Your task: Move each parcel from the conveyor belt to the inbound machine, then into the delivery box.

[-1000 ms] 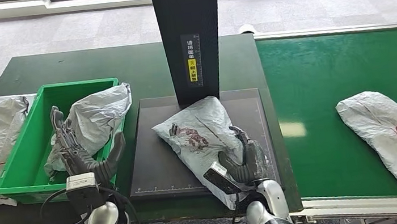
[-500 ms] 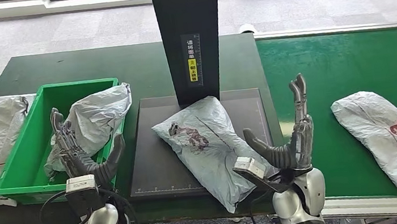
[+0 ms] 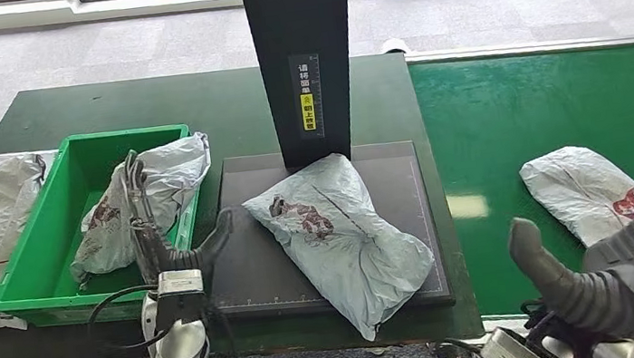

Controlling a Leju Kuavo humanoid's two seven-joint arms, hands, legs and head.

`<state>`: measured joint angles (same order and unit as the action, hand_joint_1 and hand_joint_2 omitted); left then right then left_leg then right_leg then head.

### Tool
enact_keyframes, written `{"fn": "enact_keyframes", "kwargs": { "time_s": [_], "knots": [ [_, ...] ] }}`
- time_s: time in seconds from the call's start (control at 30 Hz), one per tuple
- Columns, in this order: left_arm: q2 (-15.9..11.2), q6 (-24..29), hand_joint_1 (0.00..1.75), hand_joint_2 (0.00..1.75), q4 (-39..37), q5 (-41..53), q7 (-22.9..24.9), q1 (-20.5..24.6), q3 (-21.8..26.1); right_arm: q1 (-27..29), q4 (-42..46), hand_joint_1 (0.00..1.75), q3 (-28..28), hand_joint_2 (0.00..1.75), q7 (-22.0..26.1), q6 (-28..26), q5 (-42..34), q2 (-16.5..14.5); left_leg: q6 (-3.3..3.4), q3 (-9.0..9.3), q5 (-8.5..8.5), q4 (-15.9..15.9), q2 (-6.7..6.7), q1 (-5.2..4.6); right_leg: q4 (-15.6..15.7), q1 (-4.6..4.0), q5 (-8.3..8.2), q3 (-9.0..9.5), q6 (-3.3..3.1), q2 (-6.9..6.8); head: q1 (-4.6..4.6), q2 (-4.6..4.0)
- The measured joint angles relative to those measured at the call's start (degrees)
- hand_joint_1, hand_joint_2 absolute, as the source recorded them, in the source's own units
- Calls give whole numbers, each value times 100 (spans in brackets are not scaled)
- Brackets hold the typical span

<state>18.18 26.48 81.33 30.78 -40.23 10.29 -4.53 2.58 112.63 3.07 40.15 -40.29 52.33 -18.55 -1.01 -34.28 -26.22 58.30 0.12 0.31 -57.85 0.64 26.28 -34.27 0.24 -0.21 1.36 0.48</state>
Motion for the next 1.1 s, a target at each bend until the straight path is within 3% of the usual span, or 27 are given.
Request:
{"fn": "enact_keyframes", "kwargs": {
  "time_s": [0.27,0.5,0.7,0.9,1.1],
  "knots": [
    [87,-160,0,175,-607,609,194,294,-671,-22,218,0,384,175,-2,17,-352,33,1,7,0,1,9,0,0,0,-3,2,3,10,0,0],
    [196,158,0,175,-1867,616,626,789,-1024,-61,129,0,556,175,-2,33,-493,43,0,8,1,0,9,0,0,0,-4,6,3,10,0,0],
    [292,329,0,175,-2727,656,843,1081,-1137,-74,31,0,580,175,-2,36,-537,43,1,6,0,0,7,0,0,0,-4,6,3,9,0,0],
    [345,673,0,175,-3750,1019,1530,1445,-1171,-81,-37,0,582,175,-2,34,-540,43,1,5,0,0,6,0,0,0,-4,6,4,8,0,0],
    [364,817,0,175,-4536,1070,1662,1627,-1181,-82,-76,0,582,175,-2,34,-541,43,1,5,0,0,6,0,0,0,-4,6,4,8,0,0]
  ]
}}
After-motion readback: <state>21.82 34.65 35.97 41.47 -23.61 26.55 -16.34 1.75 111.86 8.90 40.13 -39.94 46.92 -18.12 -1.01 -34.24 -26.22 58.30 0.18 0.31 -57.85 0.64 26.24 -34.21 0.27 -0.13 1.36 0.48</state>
